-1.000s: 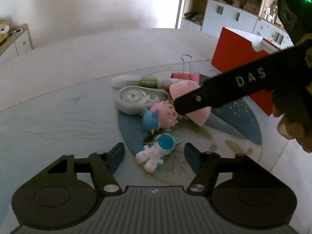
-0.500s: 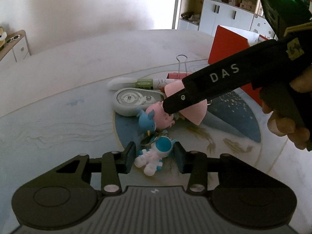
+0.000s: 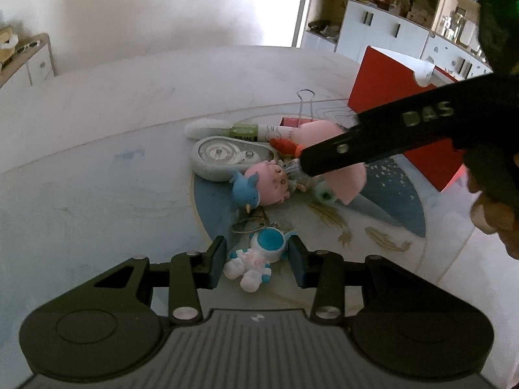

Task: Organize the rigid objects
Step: 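Carry the astronaut toy and pink heart with both grippers over the red box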

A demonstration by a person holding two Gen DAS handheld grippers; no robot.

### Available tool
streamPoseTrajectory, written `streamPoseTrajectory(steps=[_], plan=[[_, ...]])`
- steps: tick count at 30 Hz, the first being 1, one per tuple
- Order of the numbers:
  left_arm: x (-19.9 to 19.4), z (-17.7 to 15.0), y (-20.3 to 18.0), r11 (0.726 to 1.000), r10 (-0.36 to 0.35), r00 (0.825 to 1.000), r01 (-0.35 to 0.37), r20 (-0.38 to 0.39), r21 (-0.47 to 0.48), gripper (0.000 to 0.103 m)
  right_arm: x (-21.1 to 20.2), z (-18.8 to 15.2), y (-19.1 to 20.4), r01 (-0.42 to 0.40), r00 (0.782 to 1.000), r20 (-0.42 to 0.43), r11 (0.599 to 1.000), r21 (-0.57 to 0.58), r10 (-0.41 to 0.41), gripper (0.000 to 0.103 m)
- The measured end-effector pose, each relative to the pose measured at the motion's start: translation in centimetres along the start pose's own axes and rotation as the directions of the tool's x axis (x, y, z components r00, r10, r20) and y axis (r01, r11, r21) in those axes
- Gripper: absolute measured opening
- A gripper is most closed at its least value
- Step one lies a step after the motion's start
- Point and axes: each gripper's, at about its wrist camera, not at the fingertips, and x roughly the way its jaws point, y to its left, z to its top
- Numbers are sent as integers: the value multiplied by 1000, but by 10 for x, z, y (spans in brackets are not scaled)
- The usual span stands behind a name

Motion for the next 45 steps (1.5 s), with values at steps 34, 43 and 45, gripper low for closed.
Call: streamPoseTrajectory(steps=[34,43,45], plan=[[-60,48,-56,997,-39,996,44,85,-63,39,-156,-10,-62,65,984,161,997,29,-69,73],[-52,83,-102,1000,-20,994,22,112,-15,39,-169,-1,-112,86,978,187,996,27,-89,73],[-50,92,-112,1000,-22,993,23,114,-13,39,-172,2,-126,93,977,190,995,28,-97,73]])
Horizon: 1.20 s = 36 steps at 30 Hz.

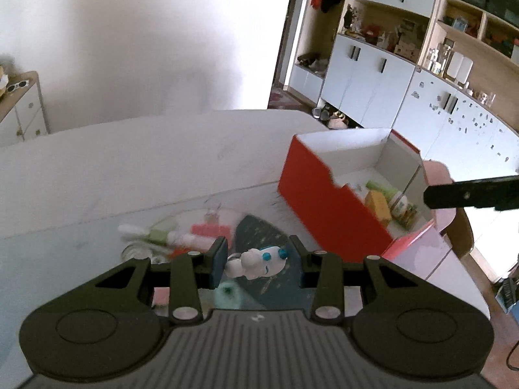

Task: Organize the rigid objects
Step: 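Carry the astronaut toy and pink heart with both grippers over the red box, then lower both grippers into the box and open them to release the toy and heart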

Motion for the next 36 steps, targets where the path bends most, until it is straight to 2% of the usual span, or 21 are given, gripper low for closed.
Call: streamPoseTrajectory(steps=[5,10,17,27,36], plan=[[11,28,-28,1000,-15,1000,15,12,4,39,-1,10,-37,36,999,12,999,-8,-36,73],[29,53,-63,998,-4,999,1,40,64,39,4,20,-80,73,997,10,997,30,-74,73],[54,81,-104,996,-25,999,20,43,92,39,14,25,-115,97,995,-7,995,16,-97,73],[114,120,-155,993,-53,999,53,-1,105,39,41,19,-125,68,992,-96,994,-86,-76,73],[189,128,-188,990,-50,994,63,-100,129,39,75,15,-115,61,981,-169,982,-180,-92,73]])
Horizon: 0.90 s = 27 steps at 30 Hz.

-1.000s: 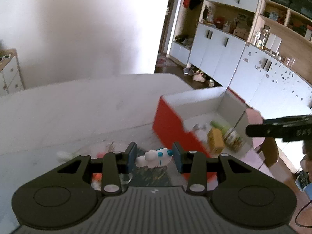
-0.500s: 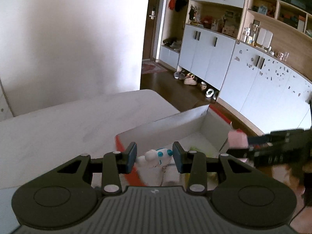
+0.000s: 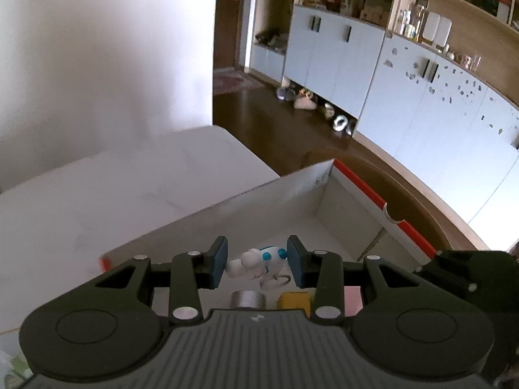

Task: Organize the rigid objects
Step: 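Lower both grippers into the box and open them to release the toy and heart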

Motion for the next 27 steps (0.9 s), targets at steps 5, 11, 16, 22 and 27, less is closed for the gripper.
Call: streamPoseTrajectory(steps=[5,11,16,22,27], plan=[[29,0,-4,1000,9,1000,-8,-25,3,39,15,4,-1,-2,1000,-25,1000,-8,2,73],[56,-4,-4,1000,15,997,-14,-75,9,39,22,7,-2,-12,999,-37,1000,-20,11,73],[72,-6,-3,1000,29,992,-27,-122,16,39,26,6,3,9,999,-51,999,-51,-12,73],[86,-9,0,999,41,979,-38,-198,19,39,27,8,3,14,998,-60,999,-39,-16,73],[92,-15,2,999,50,965,-46,-257,23,40,27,6,1,16,997,-69,1000,-20,-18,74]])
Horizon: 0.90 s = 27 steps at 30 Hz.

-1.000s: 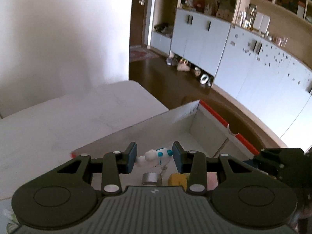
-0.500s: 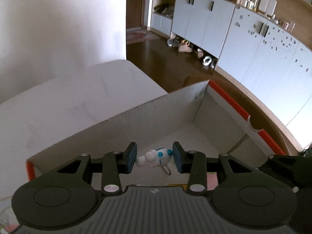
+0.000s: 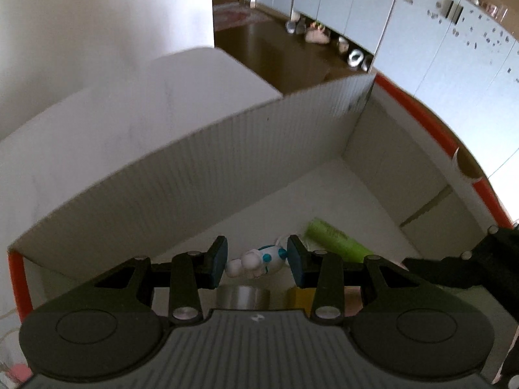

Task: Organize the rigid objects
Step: 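Lower both grippers into the box and open them to release the toy and heart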

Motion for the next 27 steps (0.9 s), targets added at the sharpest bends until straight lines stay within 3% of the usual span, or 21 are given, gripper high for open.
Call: streamPoseTrajectory(steps=[11,15,27], plan=[[-8,-2,3,1000,9,1000,-9,-23,-7,41,-10,-2,-1,8,1000,2,1000,15,-8,78],[-18,-3,6,1000,7,1000,-7,2,-25,52,-12,0,-1,10,1000,17,1000,22,-10,80],[-67,-25,20,999,2,995,3,95,-47,53,-47,2,14,1,996,86,1000,17,-3,86]])
